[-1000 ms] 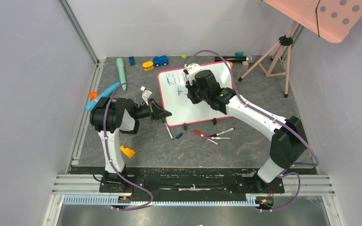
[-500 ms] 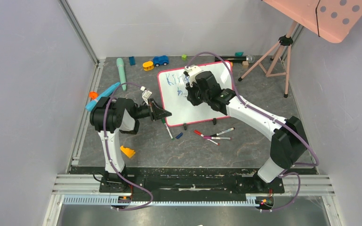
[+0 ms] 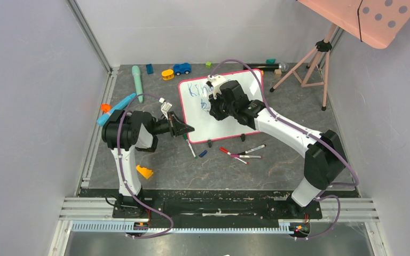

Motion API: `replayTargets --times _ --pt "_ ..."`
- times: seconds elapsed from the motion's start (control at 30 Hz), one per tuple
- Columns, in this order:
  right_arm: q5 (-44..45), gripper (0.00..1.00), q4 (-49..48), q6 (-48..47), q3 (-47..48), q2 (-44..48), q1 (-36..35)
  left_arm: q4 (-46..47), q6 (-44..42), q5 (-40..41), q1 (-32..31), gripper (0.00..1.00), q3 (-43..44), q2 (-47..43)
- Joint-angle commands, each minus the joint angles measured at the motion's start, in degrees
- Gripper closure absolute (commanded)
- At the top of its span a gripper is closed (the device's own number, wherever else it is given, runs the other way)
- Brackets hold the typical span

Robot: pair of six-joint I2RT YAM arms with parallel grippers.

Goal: Write a sentence on the whiteboard

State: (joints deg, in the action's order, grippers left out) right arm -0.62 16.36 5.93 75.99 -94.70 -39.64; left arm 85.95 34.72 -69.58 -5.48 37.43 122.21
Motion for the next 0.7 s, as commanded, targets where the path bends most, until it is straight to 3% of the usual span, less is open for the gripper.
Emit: replayTargets --times 0.0,0.23,0.67 --pt "0.80 1.00 -2.49 -0.19 3.08 -0.91 0.10 3.26 -10.11 1.77 0.64 0.97 -0.76 1.36" --pt "-4.16 1.00 -2.58 -0.48 3.14 1.87 0.43 3.26 -10.11 1.85 0.64 0.97 -0.78 1.38" --pt "-0.63 1.00 -1.49 -0.33 0.13 5.75 3.33 3.26 -10.11 2.08 0.64 0.97 -0.83 1.45"
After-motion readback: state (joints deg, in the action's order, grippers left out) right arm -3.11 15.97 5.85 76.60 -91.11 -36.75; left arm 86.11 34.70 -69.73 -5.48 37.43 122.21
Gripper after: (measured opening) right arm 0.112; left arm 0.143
